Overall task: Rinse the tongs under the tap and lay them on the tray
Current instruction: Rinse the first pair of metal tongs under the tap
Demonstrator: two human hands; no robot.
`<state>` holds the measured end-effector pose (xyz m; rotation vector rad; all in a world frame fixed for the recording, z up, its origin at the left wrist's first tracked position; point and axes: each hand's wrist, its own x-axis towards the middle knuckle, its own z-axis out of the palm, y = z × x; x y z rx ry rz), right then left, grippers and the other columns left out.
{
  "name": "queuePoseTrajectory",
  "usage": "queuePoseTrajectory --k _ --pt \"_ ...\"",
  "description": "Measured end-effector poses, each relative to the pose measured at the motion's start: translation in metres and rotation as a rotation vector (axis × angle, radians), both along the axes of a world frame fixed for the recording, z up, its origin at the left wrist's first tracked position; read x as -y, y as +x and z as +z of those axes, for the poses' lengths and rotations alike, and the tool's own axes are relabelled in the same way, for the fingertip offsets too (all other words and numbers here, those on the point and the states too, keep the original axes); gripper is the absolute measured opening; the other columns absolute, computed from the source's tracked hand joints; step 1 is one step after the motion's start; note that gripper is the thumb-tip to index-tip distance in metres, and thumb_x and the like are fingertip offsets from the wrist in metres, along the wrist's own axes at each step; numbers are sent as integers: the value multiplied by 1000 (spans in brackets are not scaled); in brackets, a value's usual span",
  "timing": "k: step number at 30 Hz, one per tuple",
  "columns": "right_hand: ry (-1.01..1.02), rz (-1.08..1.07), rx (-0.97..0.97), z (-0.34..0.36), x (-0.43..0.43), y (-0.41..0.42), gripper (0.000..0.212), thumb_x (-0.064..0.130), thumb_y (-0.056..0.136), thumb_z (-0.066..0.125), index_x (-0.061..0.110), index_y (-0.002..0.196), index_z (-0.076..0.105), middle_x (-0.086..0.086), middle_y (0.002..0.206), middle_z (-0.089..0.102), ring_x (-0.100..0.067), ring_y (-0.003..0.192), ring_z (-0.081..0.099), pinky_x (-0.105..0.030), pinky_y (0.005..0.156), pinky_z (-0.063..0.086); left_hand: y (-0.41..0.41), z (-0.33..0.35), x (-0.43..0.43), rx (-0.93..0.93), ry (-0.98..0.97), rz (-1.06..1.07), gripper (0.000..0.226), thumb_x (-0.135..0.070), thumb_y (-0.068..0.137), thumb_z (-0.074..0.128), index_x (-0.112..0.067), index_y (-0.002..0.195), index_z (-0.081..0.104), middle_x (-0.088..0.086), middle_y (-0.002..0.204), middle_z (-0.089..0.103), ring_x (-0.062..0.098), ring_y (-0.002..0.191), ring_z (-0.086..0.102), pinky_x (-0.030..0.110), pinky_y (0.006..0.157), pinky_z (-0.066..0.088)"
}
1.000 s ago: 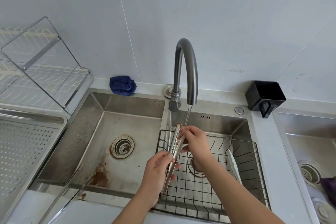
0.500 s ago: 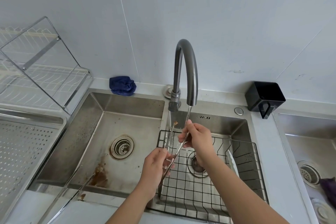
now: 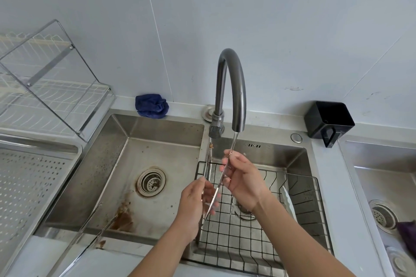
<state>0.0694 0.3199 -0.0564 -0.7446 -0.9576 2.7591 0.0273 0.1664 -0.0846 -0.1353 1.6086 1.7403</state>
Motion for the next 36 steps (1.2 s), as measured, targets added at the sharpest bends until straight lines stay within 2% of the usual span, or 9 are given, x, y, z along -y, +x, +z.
queuePoseTrajectory --k 2,5,9,13,17,22,27,31,36 --pt "76 -11 30 1 2 -2 12 26 96 59 16 94 66 -2 78 62 -15 69 60 -23 51 41 0 0 -1 -3 -12 -14 40 -35 107 44 -3 96 64 20 77 74 23 56 64 30 46 50" --pt "187 -18 85 2 5 -4 29 40 102 56 18 83 60 -2 72 59 -16 63 56 -23 48 37 2 1 -4 -2 -35 -28 41 -38 107 44 -5 94 65 18 74 73 23 54 63 29 45 48" --pt "352 121 5 3 6 2 9 16 97 67 16 89 65 -10 83 68 -23 76 63 -26 56 49 0 1 -3 14 -2 -2 44 -38 107 43 -3 96 66 16 69 70 23 49 59 29 42 47" --pt "346 115 83 11 5 1 34 39 105 54 18 85 73 -12 88 73 -22 74 67 -27 55 51 -3 1 -5 -27 13 -21 42 -39 107 43 -6 97 67 16 67 68 24 49 59 30 43 48" --pt "270 15 13 6 9 5 17 10 96 64 19 86 74 -13 98 74 -22 80 67 -26 57 52 -2 -1 -11 -49 -58 -34 43 -40 107 42 -10 92 69 13 64 67 22 46 58 29 40 45" --pt "496 84 142 8 3 7 24 33 101 62 12 92 68 -14 92 75 -25 81 70 -31 63 56 -3 -1 -18 -148 -127 -52 39 -39 107 42 -13 95 68 7 58 64 20 46 56 29 40 44" --pt "607 -168 147 9 -6 3 6 12 97 67 10 103 69 -9 82 76 -21 74 71 -32 60 59 3 -3 -17 -361 -143 -40 30 -34 107 44 -20 90 65 -5 61 62 21 54 60 32 48 49" --pt "770 -132 267 -3 -4 3 26 7 92 70 16 117 70 -8 85 79 -14 79 75 -29 63 63 6 -3 -8 -481 -163 -4 20 -39 102 51 -30 88 62 -7 77 69 16 67 68 26 55 55" --pt "704 -49 224 -6 3 -3 21 5 93 67 17 110 72 -7 90 80 -23 87 78 -30 68 63 20 -2 8 -485 -177 44 28 -50 91 52 -24 95 62 -14 86 72 6 77 68 25 61 59"
